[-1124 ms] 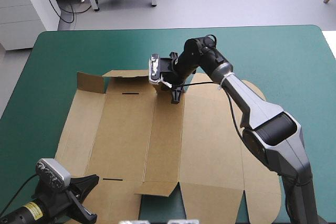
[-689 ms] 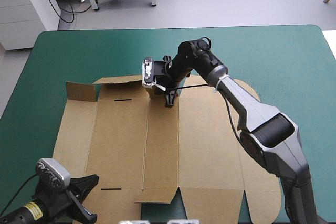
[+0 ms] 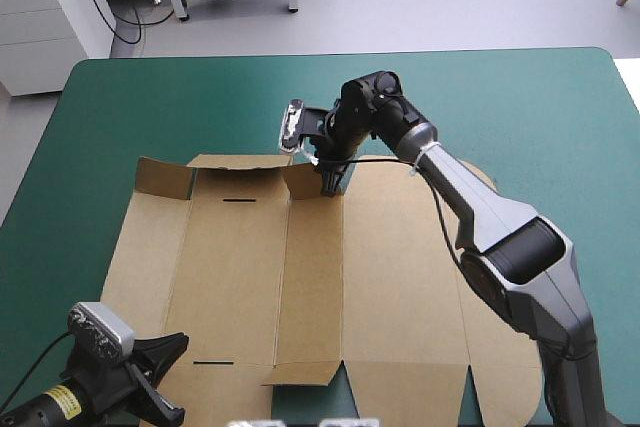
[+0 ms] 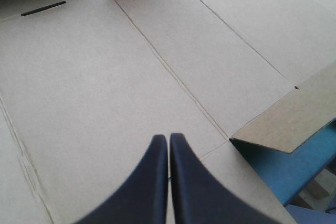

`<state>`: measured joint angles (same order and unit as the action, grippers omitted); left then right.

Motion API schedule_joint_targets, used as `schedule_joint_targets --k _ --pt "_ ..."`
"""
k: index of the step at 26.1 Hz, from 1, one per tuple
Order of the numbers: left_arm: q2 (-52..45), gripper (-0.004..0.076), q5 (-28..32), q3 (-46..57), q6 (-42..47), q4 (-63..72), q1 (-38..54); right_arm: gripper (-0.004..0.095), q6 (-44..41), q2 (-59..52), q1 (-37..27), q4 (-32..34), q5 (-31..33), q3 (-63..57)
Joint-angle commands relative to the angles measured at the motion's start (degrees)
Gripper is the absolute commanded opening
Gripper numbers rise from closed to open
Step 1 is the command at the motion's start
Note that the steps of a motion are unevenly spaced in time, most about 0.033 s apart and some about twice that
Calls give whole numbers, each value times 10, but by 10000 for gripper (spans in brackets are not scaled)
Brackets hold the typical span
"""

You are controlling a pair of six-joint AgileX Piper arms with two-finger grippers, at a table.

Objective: Fold the box

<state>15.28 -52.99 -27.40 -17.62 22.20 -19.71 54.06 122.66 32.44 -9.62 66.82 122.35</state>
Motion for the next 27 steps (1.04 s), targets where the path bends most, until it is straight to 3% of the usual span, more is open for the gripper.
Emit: schedule_joint_targets --k 1,10,16,21,27 --pt "7 -8 32 -20 5 17 -3 -20 -37 -96 -34 20 -7 19" --pt "7 -8 32 -20 5 17 -3 -20 -136 -270 -240 105 -15 -17" --pt "7 -8 32 -20 5 17 -3 -20 -225 -370 -430 25 2 -151" --pt "7 -8 32 -20 5 18 -3 -20 -235 -478 -560 -71 2 -294" --pt "7 -8 31 -20 5 21 -3 -20 -267 -677 -576 -74 -59 -544"
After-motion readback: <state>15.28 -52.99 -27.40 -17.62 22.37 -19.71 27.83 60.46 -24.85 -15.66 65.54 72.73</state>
